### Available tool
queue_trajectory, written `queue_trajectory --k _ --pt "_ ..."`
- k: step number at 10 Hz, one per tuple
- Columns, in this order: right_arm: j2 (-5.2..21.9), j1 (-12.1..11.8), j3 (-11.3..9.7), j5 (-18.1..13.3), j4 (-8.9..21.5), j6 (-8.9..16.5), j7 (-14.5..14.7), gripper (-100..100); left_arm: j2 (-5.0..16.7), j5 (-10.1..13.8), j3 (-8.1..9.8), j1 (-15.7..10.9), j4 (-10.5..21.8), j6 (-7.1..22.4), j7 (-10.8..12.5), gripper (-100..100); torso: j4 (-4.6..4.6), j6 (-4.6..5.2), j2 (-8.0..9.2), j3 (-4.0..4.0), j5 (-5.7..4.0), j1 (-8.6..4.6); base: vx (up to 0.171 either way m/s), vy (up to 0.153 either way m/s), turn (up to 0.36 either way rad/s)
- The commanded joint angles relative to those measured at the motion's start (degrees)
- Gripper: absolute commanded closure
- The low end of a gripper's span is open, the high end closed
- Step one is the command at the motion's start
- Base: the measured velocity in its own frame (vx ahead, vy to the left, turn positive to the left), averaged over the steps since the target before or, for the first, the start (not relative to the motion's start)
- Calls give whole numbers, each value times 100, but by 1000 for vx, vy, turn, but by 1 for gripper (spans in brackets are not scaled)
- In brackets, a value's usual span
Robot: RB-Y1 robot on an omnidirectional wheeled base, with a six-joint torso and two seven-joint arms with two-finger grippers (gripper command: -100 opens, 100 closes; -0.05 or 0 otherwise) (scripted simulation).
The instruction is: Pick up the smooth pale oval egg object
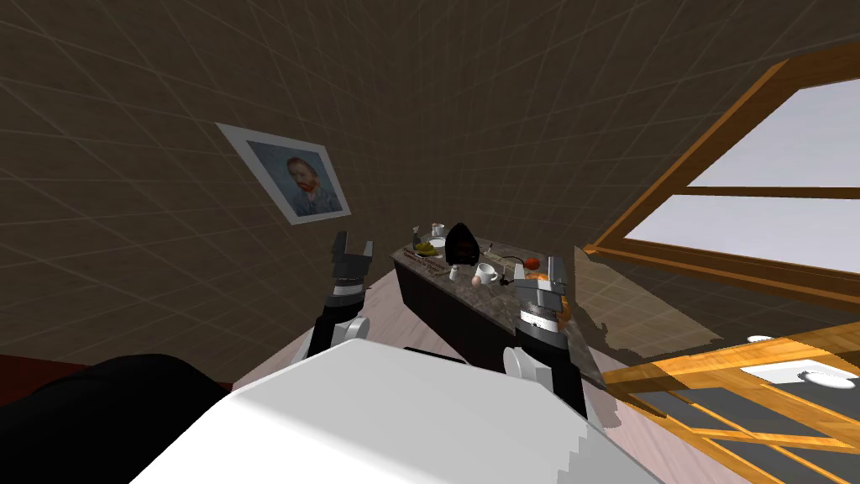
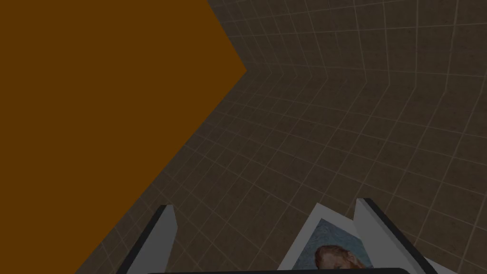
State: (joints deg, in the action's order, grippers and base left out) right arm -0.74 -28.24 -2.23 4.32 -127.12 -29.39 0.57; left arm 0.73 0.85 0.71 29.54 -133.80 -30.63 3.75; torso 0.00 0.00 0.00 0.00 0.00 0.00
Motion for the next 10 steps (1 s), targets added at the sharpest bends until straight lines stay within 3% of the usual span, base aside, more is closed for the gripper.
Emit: queue_trajectory --k 1,5,9,10 --pt "172 -6 36 -78 -29 -31 53 -100 0 0 0 0 0 0 0 0 0 0 0 0 0 0 -25 14 -3" --pt "715 -34 266 -544 -167 -194 388 -100 -1 0 -1 -1 0 0 0 0 6 0 26 15 4 17 -67 49 -6" --pt "1265 -94 643 -1251 -295 -440 998 -100 -1 0 -1 -1 0 0 0 0 9 0 41 24 7 33 -106 86 -4" --pt "1265 -94 643 -1335 -295 -440 1004 -100 -1 0 -1 -1 0 0 0 0 10 0 43 25 9 38 -73 74 -5"
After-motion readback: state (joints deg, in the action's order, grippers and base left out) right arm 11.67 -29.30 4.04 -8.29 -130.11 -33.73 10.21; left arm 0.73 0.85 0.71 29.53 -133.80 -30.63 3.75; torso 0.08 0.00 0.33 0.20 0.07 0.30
